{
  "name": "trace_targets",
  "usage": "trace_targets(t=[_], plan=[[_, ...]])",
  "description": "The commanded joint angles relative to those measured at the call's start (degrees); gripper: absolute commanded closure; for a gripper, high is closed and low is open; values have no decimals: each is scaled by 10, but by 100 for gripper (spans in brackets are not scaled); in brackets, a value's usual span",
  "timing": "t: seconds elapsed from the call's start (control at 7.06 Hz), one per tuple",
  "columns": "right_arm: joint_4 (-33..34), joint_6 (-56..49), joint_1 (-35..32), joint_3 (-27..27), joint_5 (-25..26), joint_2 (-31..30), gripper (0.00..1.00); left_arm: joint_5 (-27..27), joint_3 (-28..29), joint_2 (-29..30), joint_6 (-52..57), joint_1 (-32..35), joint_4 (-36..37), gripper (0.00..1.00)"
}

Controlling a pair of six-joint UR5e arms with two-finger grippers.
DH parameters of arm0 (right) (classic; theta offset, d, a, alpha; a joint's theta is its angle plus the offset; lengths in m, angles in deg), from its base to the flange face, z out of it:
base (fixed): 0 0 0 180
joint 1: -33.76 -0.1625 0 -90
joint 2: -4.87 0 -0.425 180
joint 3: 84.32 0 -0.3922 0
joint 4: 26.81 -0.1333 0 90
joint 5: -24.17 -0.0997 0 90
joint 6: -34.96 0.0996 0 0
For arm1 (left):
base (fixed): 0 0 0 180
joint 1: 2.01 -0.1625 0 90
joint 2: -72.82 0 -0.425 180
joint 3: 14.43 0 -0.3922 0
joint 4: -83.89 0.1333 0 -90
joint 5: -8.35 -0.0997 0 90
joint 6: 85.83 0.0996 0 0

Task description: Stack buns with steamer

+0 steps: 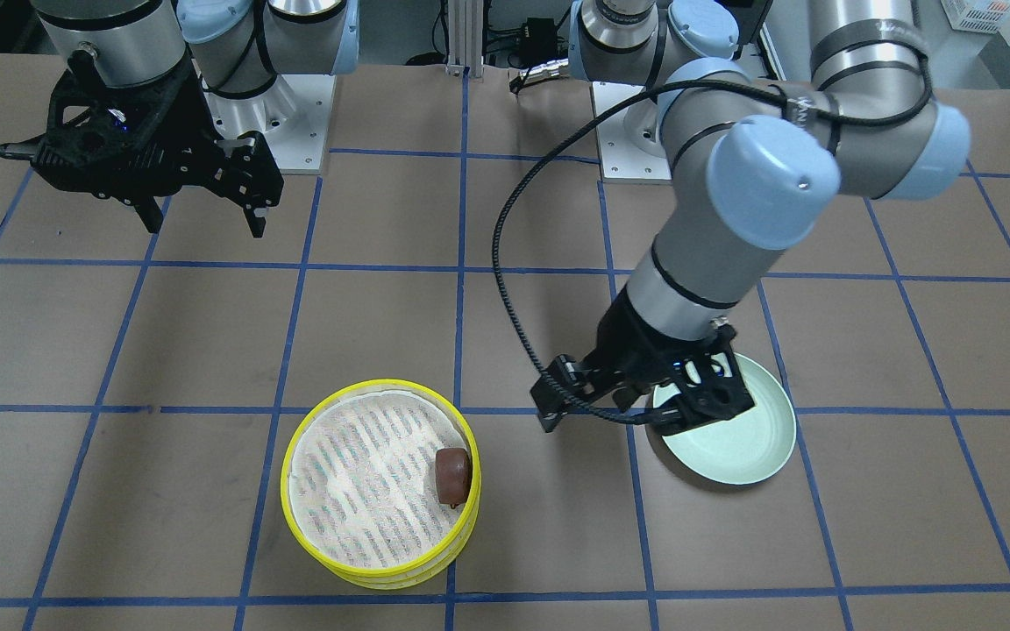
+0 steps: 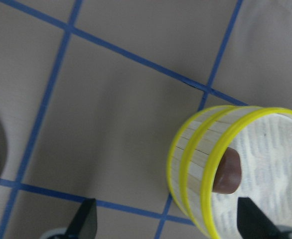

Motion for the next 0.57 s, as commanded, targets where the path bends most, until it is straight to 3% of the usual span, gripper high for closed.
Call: trace_targets(t=[0.0,0.28,0.42], plan=[[-2,-1,0,18,0,15,0,-63,0,-46,137,-65,-76,0],[0,-1,0,19,0,16,0,-159,-4,-104,212,-87,-165,0],[-2,-1,0,19,0,16,0,-166,-17,-127,212,-86,-201,0]])
